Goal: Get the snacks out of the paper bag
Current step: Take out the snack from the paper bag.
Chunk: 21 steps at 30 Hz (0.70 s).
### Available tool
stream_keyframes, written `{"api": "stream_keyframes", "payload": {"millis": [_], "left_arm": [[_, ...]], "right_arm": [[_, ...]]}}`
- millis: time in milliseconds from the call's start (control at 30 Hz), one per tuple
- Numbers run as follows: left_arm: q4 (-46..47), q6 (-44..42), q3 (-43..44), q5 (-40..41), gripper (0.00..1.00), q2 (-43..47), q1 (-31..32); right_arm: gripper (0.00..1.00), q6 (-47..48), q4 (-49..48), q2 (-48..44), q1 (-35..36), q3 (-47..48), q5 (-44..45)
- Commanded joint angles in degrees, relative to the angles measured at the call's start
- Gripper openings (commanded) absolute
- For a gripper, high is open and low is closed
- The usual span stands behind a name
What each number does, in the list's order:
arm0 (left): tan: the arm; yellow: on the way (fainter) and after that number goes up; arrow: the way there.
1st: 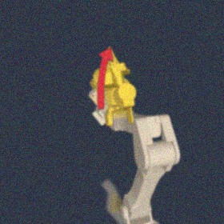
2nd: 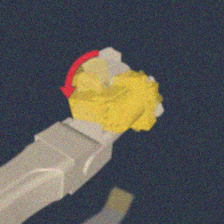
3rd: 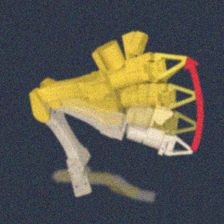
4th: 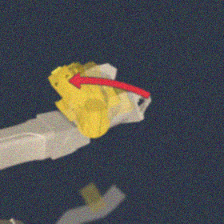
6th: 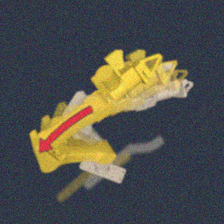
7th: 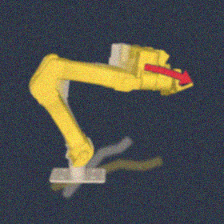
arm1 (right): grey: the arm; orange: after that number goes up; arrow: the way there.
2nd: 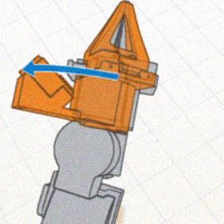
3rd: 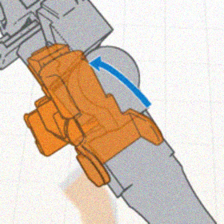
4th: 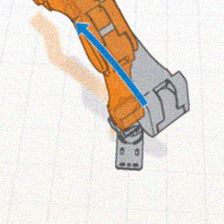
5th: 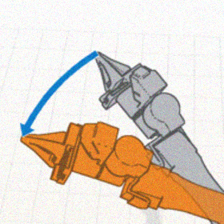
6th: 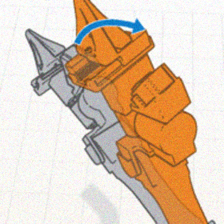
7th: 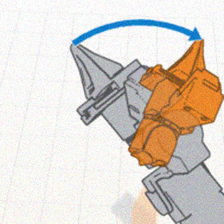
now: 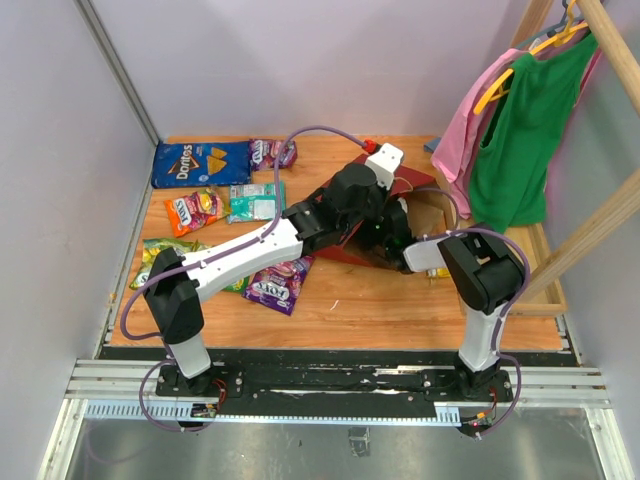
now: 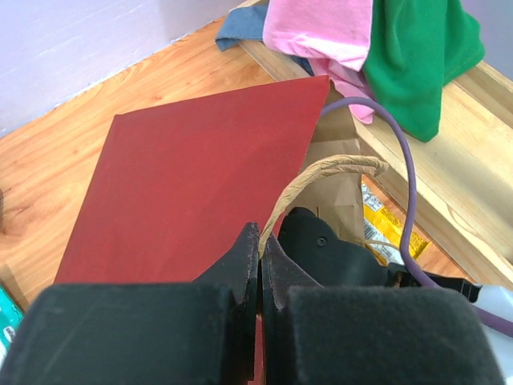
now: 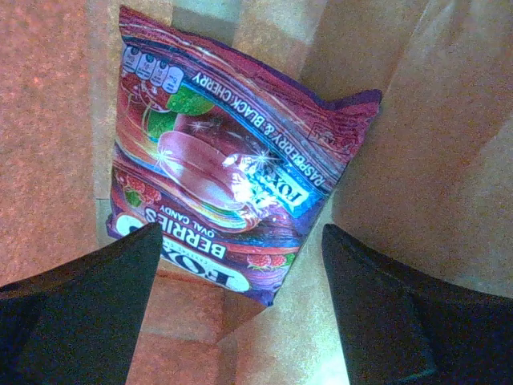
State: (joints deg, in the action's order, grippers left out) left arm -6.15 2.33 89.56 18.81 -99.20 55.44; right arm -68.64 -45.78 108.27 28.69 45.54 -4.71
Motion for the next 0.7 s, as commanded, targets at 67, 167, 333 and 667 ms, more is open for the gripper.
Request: {"api": "stream_keyframes", "payload": {"millis": [67, 167, 333, 667], "left_arm": [[0.3, -0.3, 1.8, 1.1, 0.0, -0.7, 0.8], [-0.6, -0.1, 2.3, 1.4, 0.01, -1.2, 0.8], [-1.3, 0.0, 2.2, 2.1, 0.01, -1.3, 0.8], [-1.1, -3.1, 1.6, 6.4, 0.0, -1.7, 0.7]], "right_arm": [[0.83, 2.4, 9.2, 3.6, 2.4, 5.8, 1.5], [0.82, 1.7, 7.4, 7.2, 3.1, 8.1, 0.5], [0.72, 1.9, 6.4, 9.4, 3.3, 10.9, -0.2], [0.01, 1.0, -2.7, 2.1, 1.5, 5.1, -2.3]]}}
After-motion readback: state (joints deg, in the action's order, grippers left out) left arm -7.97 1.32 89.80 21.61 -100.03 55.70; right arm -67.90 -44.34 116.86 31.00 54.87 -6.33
